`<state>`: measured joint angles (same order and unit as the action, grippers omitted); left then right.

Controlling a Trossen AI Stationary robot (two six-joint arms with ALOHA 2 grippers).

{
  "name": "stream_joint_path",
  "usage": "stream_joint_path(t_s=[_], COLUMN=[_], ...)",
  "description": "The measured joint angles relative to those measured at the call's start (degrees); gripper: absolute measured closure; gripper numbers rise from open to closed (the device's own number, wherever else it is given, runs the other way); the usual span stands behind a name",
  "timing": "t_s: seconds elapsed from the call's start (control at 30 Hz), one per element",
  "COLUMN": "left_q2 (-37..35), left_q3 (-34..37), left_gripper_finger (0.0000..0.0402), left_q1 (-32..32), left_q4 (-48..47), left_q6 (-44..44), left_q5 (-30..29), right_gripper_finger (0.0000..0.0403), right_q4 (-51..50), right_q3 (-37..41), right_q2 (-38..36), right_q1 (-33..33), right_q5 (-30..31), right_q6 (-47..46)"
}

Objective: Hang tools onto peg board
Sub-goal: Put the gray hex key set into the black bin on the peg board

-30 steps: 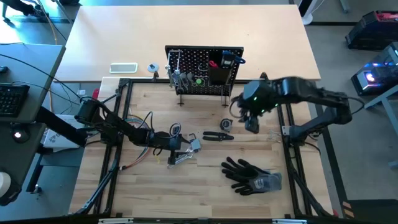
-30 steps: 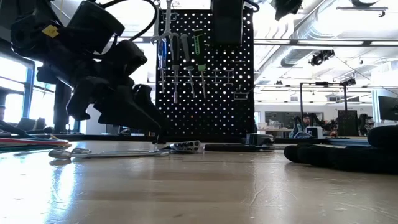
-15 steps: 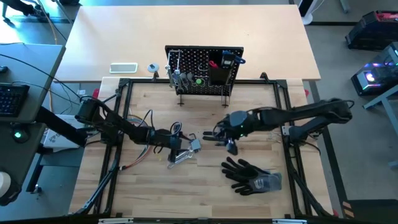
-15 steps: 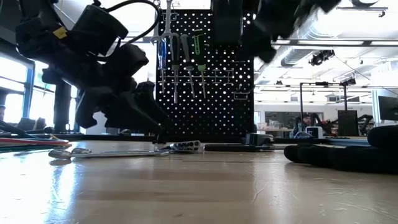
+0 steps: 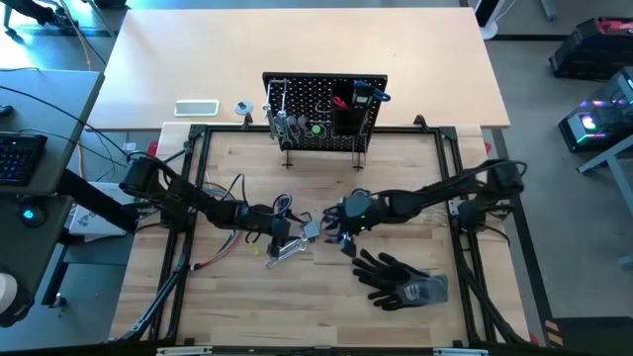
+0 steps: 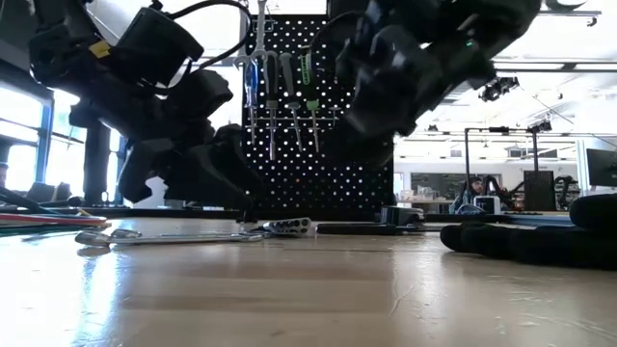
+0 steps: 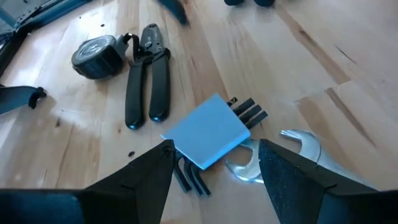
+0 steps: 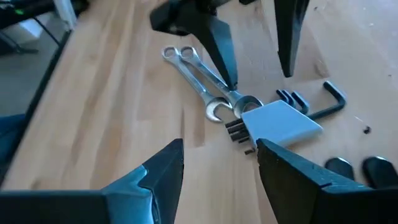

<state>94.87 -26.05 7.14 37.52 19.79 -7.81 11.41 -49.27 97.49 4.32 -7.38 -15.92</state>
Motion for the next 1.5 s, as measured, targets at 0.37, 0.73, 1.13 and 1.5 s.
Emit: stream_joint_path(t_s=[0.37, 0.73, 1.13, 1.5], left_q2=[4.6, 8.4, 8.4, 8.4], left_q3=[-5.7, -8.6, -8.5, -8.6], left_gripper_finger=[0.0175, 0.0176, 0.0176, 0.0177], left_q1=[0.0, -1.2, -2.0, -3.4], left_q4=[-6.8, -6.3, -6.8, -7.5], left_q6=[3.1, 3.3, 2.5, 0.9], left_q5=[0.0, 0.2, 0.2, 0.4], right_gripper_finger=[0.0208, 0.0208, 0.0269, 0.0313], right_q4=[-11.2, -12.1, -4.2, 5.6], right_q3=[-7.1, -7.2, -7.2, -7.2], right_q2=[5.3, 5.3, 13.7, 14.2], right_q1=[-0.6, -0.7, -0.7, -0.4], right_q5=[4.5, 7.2, 1.2, -4.7], right_q6=[2.9, 3.4, 2.7, 4.0])
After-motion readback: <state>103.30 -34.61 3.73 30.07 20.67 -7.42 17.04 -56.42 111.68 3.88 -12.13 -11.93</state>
